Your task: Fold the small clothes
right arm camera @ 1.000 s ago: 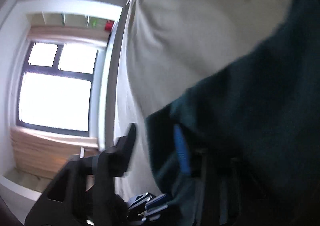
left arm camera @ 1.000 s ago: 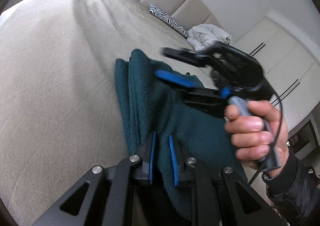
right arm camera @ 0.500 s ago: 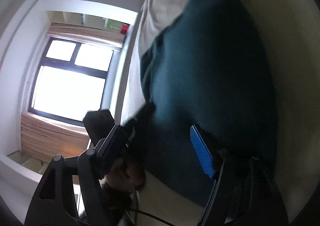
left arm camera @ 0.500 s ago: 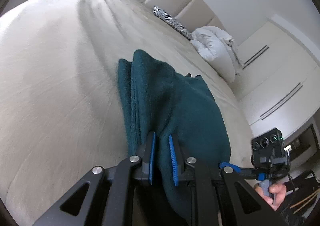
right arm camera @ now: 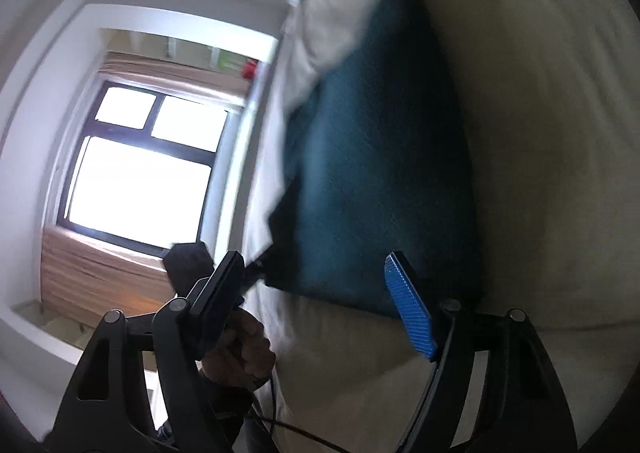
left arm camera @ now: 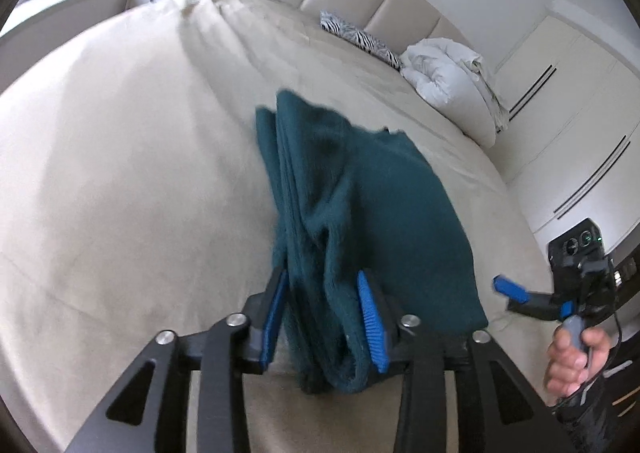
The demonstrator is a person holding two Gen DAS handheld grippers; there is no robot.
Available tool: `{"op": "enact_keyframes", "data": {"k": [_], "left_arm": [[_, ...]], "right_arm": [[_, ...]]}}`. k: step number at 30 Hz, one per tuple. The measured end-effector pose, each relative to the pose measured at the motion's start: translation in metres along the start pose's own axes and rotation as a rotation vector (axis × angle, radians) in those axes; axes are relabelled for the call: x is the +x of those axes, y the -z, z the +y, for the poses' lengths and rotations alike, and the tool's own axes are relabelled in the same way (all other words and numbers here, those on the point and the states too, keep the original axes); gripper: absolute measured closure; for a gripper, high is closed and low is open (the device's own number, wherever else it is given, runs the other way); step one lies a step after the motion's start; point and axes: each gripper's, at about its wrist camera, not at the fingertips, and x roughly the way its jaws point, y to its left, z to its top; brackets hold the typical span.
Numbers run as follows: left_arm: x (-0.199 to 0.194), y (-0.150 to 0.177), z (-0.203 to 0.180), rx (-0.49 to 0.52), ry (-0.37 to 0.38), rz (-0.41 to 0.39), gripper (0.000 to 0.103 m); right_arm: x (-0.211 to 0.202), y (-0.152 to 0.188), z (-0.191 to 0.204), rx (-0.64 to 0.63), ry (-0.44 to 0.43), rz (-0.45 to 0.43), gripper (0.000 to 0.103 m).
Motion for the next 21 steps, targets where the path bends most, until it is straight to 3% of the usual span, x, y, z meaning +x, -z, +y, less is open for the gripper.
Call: {"op": "enact_keyframes", "data": {"k": [1,3,10,16,18,21], "left_arm": [[-0.003,-0.004,0.002,-0.008,-0.001,-0.012,0.043],[-0.007,-0.015,0.009,-0.043,-0.013,-0.029,0.033],[0.037,-0.049,0.037,-0.199,0.039,0.105,0.031],[0.071,-0.057,0.023,-0.221,0.106,0.239,0.031],[0.078,-0.061,0.02,-0.228,0.099,0.254,0.031],[0.083,-0.065,0.03,-0.302,0.147,0.264,0.033]], "right_arm": [[-0.009,-0.007,0.003,-0.01,0.034,-0.014,0.028],[-0.014,-0.022,0.003,-0.019,0.08,-0.028,0.028],[-0.002,-0.061,-0.033,0.058,0.241,0.044,0.027],[0.015,-0.06,-0.06,0.124,0.174,0.091,0.027],[0.029,-0.062,-0.063,0.138,0.134,0.099,0.029],[0.043,-0.066,-0.066,0.158,0.123,0.109,0.029]]}}
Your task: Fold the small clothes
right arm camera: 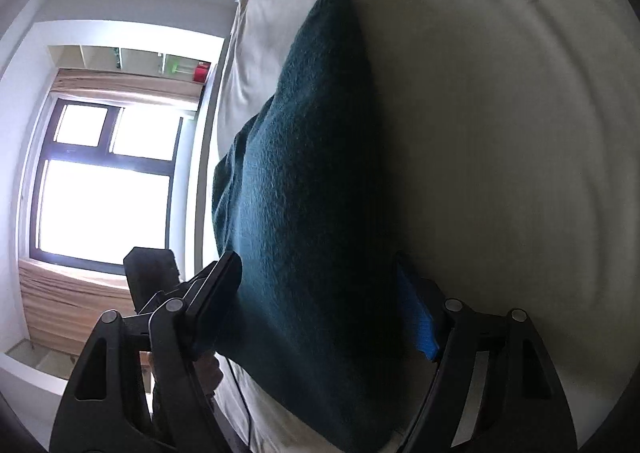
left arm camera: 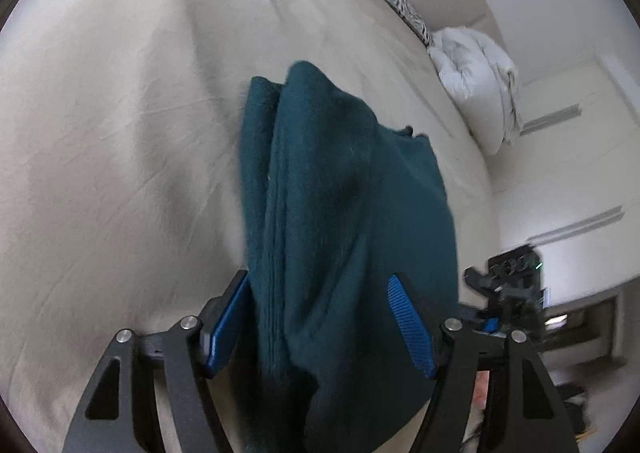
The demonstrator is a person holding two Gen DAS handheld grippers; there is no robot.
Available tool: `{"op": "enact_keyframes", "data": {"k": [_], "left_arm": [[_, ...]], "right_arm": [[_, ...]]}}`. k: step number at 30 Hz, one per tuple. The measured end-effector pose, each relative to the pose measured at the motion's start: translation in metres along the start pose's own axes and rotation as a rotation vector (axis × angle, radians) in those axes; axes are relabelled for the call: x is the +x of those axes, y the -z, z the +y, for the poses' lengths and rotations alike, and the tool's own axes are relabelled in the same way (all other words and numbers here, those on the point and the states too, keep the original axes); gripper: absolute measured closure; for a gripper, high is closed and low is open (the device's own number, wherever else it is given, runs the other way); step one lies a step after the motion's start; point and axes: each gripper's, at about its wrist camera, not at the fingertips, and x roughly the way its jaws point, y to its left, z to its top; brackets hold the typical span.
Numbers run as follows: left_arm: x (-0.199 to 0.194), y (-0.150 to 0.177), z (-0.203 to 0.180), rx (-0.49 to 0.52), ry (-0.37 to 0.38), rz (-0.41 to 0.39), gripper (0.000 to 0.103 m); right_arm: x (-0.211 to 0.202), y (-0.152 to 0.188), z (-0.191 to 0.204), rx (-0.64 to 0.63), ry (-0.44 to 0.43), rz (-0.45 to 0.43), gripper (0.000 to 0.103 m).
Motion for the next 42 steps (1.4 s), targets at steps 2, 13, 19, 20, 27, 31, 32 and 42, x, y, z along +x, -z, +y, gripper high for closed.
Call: {"op": "enact_keyframes", "data": {"k": [2,13,19,20,27,31,32,42], "left_arm": [[0.003,-0.005,0.004,-0.025,0.004,0.008,0.041],[-0.004,0.008,-0.021,0.033,-0.03,-0.009,0.076],[-0.035,0.044,-0.06,0.088,0.038,-0.008,0.077],[-0.039,0.052,-0.066,0.097,0.048,-0.009,0.076],[-0.042,0.119,-0.089,0.173,0.049,0.035,0.076],[-0.014,0.151,-0.075,0.177,-0.009,0.094,0.075],[-0.004,0.156,-0.07,0.174,-0.038,0.107,0.074],[-0.006,0.165,-0.062,0.143,-0.033,0.056,0.067]], "right_arm": [[0.007,-0.003,0.003,-0.004,0.021,0.013,0.036],[-0.02,0.02,0.027,-0.088,0.122,-0.032,0.065],[-0.076,0.06,0.045,-0.115,0.061,-0.049,0.066],[-0.087,0.069,0.046,-0.117,0.049,-0.054,0.066],[-0.145,0.145,0.025,-0.109,0.014,-0.077,0.066],[-0.152,0.179,-0.013,-0.057,0.037,-0.067,0.066],[-0.149,0.185,-0.023,-0.051,0.066,-0.06,0.065],[-0.171,0.206,-0.066,0.023,0.012,-0.111,0.057]]}}
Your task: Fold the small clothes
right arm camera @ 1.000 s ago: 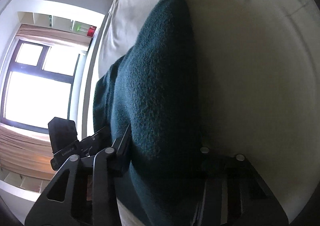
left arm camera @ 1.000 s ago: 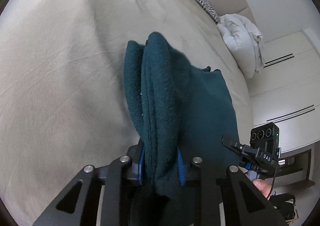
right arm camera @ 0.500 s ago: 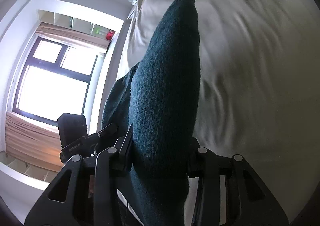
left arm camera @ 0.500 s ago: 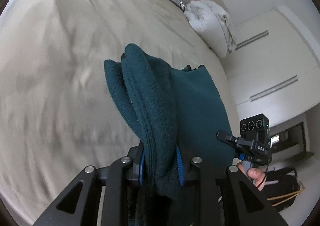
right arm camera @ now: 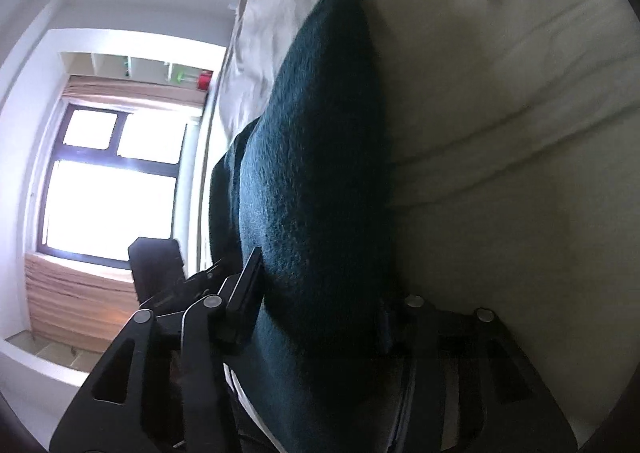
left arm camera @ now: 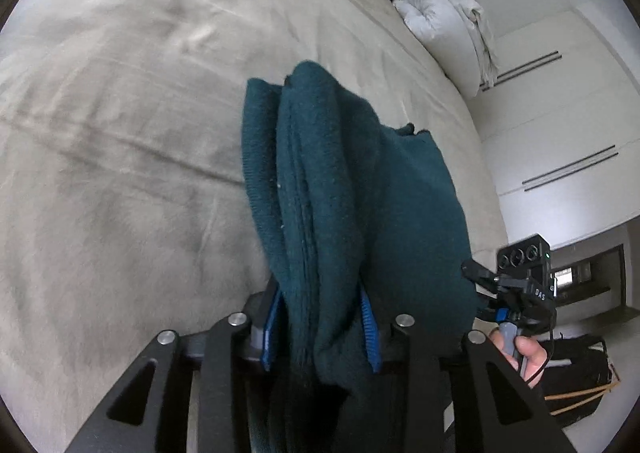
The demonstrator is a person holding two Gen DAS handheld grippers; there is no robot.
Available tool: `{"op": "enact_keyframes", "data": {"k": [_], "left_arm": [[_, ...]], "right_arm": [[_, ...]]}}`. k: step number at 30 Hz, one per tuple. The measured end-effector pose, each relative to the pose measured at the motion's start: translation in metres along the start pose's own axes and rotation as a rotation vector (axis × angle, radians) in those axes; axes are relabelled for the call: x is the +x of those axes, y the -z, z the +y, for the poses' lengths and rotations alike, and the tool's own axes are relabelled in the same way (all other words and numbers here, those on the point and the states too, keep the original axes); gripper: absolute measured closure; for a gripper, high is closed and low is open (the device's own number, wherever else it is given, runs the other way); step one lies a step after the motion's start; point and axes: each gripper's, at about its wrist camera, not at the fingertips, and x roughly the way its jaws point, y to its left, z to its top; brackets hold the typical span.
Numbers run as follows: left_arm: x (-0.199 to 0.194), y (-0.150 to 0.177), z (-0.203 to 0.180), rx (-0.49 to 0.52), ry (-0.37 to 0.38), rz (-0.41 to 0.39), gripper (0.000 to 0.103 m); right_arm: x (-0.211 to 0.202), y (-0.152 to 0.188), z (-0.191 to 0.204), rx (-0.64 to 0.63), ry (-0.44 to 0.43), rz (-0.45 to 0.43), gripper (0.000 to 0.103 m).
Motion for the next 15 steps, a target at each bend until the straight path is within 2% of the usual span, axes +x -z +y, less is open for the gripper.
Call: {"op": "enact_keyframes", "data": {"k": [4,6,9,12,15], "left_arm": [[-0.029,0.017,-0.02,0.077,-0.092,-0.09,0.067],[-0.05,0.028,-0.037,0.127,-0.115,-0.17,0.067],[-0.072,0.046,-0.063,0.208,-0.16,-0.271,0.067],[-0.068,0.061,-0.083,0.294,-0.175,-0.281,0.067],[-0.036,0.059,-0.085,0.316,-0.207,-0.205,0.067]], "right_arm": [[-0.05,0.012,0.02,-0.054,0.035,-0.111,0.055],[-0.07,0.021,0.038,-0.101,0.045,-0.149,0.055],[-0.072,0.025,0.068,-0.178,-0.042,-0.145,0.055],[-0.051,0.04,0.078,-0.209,-0.102,-0.087,0.055],[-0.018,0.038,0.051,-0.117,-0.075,-0.036,0.055]]}}
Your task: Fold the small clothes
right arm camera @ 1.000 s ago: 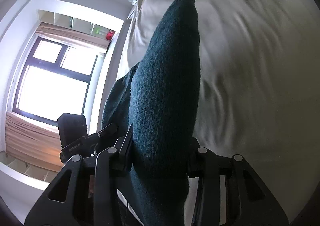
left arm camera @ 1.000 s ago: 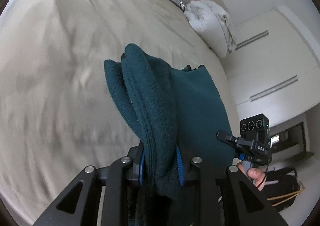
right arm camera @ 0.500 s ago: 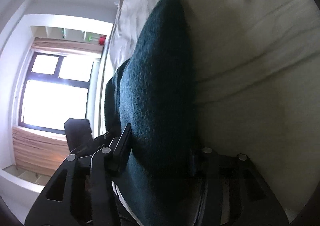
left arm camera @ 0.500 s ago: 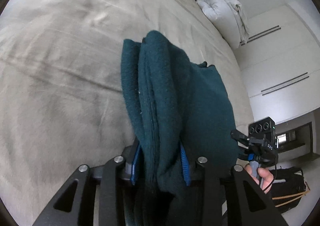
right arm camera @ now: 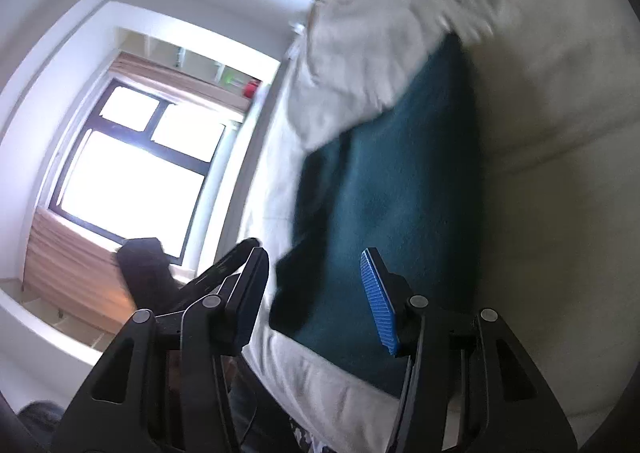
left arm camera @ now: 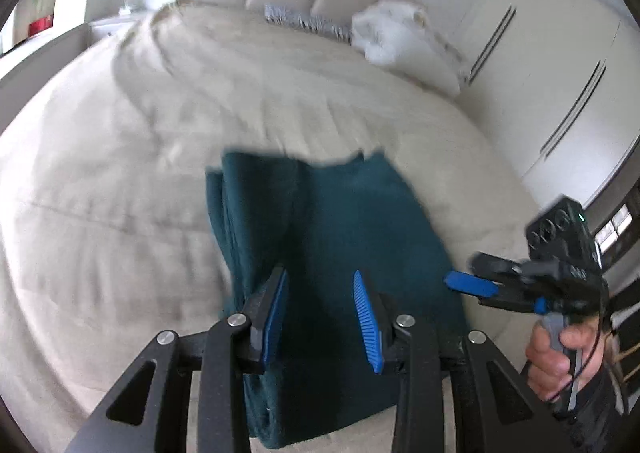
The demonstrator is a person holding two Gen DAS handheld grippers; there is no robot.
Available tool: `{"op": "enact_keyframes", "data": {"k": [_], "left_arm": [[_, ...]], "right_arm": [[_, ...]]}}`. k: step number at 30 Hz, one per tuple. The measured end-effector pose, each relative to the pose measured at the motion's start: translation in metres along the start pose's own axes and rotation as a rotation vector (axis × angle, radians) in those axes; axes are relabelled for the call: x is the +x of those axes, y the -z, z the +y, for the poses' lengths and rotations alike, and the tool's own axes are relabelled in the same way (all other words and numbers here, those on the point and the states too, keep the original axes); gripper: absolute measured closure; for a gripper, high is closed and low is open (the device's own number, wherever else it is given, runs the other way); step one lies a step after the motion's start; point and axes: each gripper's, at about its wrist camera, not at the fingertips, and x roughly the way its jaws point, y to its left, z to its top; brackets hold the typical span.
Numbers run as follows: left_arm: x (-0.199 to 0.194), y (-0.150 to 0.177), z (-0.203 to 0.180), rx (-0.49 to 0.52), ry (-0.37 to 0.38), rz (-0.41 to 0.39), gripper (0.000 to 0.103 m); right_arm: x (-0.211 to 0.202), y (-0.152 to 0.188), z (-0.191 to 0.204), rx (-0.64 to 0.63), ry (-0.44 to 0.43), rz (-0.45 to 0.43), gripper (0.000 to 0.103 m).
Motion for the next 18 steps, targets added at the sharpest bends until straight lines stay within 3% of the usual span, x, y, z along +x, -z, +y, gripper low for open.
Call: {"op": "enact_keyframes", "data": {"k": [2,4,9,10,13,16,18], "left_arm": [[0.025,0.004,0.012,-0.029,-0.028,0.058,0.067],[0.036,0.013,0.022,-0.056,-0.032,0.087,0.086],[0.036,0.025,0.028,-0.074,-0.02,0.061,0.086],[0.037,0.027,0.028,-0.076,-0.021,0.055,0.086],[0.037,0.033,0.028,-0.096,-0.005,0.042,0.086],[0.036,0.036,0.033,-0.109,0.018,0.037,0.088],[0.033,0.04,0.04,-0.123,0.037,0.037,0.089]], "right_arm": [[0.022,-0.002,-0.02,0.05,0.002,0.02,0.062],[0.035,-0.008,-0.032,0.079,-0.02,0.02,0.071],[0.018,-0.019,-0.001,0.002,0.041,0.023,0.065],[0.015,-0.025,0.01,-0.018,0.037,0.015,0.06],[0.015,-0.047,0.028,-0.059,0.033,0.006,0.059],[0.038,-0.064,0.006,0.0,0.058,0.059,0.059],[0.047,-0.069,-0.011,0.017,0.029,0.053,0.063]]}}
